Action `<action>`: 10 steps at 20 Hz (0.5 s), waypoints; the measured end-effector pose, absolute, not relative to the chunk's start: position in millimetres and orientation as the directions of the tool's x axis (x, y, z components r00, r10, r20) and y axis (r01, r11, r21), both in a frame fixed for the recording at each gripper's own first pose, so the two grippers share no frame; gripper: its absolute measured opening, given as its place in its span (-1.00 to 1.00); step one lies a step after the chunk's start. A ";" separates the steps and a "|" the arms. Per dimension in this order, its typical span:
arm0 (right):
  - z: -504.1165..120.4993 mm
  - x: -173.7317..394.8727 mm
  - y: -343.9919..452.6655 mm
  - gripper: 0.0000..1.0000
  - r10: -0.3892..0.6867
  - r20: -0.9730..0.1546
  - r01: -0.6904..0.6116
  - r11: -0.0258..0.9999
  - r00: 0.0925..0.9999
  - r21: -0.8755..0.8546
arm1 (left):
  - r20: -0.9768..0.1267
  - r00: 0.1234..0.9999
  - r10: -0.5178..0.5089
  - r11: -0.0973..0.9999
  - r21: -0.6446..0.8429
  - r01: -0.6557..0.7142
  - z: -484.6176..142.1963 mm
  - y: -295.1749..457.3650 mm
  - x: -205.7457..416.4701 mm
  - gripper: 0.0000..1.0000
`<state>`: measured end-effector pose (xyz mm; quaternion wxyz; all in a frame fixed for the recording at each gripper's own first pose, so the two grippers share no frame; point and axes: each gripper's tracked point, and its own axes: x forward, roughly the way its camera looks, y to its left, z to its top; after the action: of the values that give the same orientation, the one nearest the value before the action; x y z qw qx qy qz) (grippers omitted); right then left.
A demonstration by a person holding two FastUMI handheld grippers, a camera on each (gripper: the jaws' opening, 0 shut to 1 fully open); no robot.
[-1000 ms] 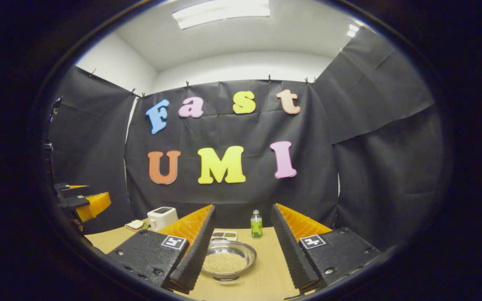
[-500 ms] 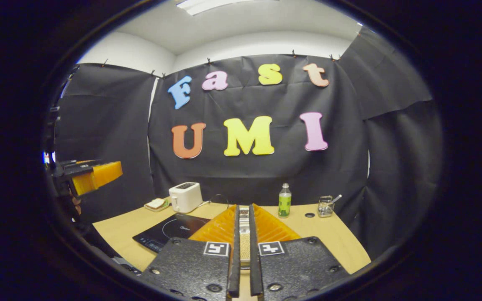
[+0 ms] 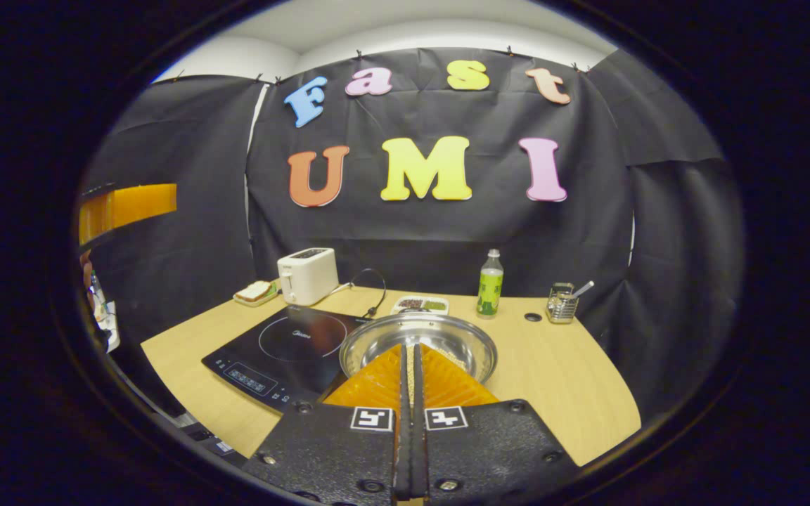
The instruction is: First push the handle of the pot to place it horizontally, then grasp the pot with both hands and set it on the induction cooktop.
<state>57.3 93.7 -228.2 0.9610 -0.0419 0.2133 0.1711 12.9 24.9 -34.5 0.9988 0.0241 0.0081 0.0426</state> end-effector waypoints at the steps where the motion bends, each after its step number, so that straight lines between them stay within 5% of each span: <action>1: -238.5 57.1 97.4 -0.98 0.316 -0.448 -0.357 0.934 0.836 -0.008 | -0.018 0.996 0.086 0.995 0.052 -0.085 -37.0 25.7 14.0 0.91; 10: -326.1 53.5 115.0 -0.92 0.343 -0.623 -0.397 0.916 0.704 0.056 | -0.035 0.995 0.091 0.995 0.054 -0.089 -45.7 28.1 15.6 0.89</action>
<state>53.5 115.0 -326.1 0.9220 -0.0412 0.3286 0.2005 15.6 28.1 -45.7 0.9985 0.0262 0.0188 0.0451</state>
